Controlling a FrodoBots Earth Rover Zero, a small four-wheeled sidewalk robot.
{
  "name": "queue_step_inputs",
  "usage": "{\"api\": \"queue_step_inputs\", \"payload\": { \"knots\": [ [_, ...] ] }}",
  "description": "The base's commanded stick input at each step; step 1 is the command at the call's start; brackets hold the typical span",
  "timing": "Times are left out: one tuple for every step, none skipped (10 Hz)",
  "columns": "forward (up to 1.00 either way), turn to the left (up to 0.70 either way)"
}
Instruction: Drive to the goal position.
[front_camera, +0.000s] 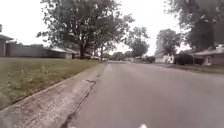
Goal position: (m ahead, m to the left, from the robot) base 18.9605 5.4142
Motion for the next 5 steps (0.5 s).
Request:
{"api": "queue_step_inputs", "payload": {
  "knots": [
    [0.70,0.00],
    [0.70,0.00],
    [0.70,0.00],
    [0.70,0.00],
    [0.70,0.00]
  ]
}}
